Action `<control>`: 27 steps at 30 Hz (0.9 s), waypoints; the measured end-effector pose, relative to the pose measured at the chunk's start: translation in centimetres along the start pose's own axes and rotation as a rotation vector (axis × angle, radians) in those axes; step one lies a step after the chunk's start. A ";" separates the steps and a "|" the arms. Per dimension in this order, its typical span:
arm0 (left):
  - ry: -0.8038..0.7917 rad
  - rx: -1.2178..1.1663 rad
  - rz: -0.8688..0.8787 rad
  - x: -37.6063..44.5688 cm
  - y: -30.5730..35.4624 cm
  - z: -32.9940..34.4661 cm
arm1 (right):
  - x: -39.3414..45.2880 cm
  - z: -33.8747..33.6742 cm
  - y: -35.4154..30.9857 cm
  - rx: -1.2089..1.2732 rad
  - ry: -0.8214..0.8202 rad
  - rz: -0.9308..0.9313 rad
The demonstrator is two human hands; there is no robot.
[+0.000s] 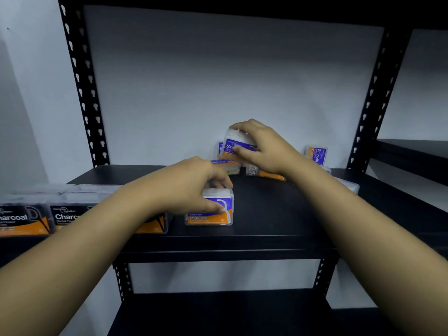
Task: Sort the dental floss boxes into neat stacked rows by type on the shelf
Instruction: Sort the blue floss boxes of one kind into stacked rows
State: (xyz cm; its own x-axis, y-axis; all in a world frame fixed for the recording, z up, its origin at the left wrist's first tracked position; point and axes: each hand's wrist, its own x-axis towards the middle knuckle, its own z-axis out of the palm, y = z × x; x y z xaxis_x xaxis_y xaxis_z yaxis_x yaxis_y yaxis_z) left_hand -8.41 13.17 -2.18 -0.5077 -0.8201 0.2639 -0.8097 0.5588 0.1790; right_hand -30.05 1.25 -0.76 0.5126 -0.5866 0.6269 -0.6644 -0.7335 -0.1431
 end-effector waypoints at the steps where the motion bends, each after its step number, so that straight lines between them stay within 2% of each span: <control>1: 0.011 0.001 -0.004 -0.1 0.0 0.1 | -1.2 -0.4 -0.4 0.019 0.010 -0.002; 6: 0.047 -0.017 -0.013 -0.5 0.1 0.4 | -6.7 -1.6 -1.9 0.123 -0.011 0.037; 11: 0.058 -0.007 -0.024 -0.6 -0.2 0.7 | -9.8 -1.9 -2.6 0.205 -0.135 0.071; 18: 0.059 -0.046 -0.035 -0.5 -0.2 0.8 | -10.5 -1.0 -3.3 0.253 -0.249 0.103; 27: 0.047 -0.047 -0.024 -0.7 -0.1 0.7 | -9.8 -0.5 -3.9 0.300 -0.302 0.113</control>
State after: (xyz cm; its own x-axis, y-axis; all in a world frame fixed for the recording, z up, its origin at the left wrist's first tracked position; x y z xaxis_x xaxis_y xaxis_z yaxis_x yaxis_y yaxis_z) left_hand -8.21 13.58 -2.99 -0.4726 -0.8275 0.3031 -0.8065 0.5447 0.2297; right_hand -32.71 10.01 -5.97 0.6110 -0.7105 0.3492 -0.5610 -0.6998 -0.4423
